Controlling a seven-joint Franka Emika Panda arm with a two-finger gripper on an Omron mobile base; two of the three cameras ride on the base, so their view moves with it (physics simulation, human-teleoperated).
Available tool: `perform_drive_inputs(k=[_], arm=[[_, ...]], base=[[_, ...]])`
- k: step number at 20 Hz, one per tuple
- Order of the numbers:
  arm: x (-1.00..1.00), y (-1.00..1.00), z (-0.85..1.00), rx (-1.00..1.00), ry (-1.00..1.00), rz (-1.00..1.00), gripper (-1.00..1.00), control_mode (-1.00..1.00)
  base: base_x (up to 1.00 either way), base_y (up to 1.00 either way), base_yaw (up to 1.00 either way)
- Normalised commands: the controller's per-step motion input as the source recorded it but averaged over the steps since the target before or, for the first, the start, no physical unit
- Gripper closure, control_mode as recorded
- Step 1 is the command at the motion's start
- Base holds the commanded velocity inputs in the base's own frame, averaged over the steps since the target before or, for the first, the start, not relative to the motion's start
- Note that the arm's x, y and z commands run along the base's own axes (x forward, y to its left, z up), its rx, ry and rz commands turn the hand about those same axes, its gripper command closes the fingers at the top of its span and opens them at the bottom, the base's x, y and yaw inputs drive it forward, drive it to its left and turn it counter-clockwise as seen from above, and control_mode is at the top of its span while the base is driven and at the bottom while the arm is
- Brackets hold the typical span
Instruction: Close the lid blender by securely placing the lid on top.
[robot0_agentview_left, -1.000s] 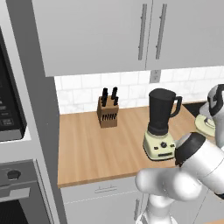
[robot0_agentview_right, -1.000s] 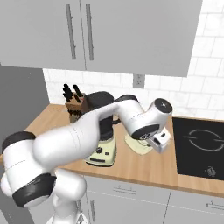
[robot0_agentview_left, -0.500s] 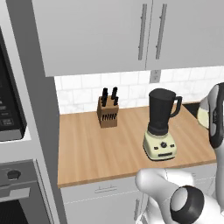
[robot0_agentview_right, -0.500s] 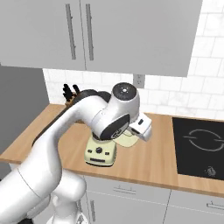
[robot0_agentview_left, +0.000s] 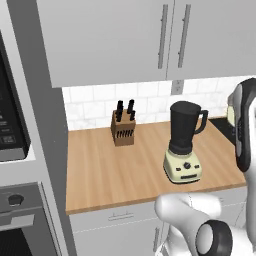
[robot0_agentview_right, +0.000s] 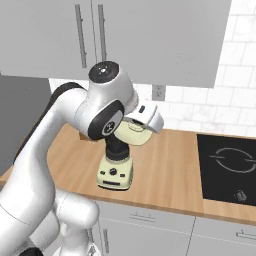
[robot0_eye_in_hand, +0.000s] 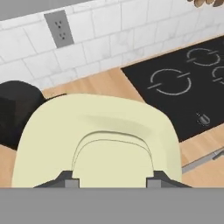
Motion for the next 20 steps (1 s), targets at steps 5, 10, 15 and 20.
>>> perform_drive_inputs(k=[5,10,15,20], arm=[[0.06,0.2,1.0,0.0,0.09,0.06,1.0,-1.0],[0.4,0.38,0.18,0.16,0.26,0.1,1.0,-1.0],[0.5,0.58,-0.49,0.16,0.1,0.01,1.0,-1.0],[0.66,0.28,-0.56,0.05,0.02,-0.01,1.0,-1.0]], base=[[0.0,0.0,0.0],[0.0,0.0,0.0],[0.0,0.0,0.0],[0.0,0.0,0.0]])
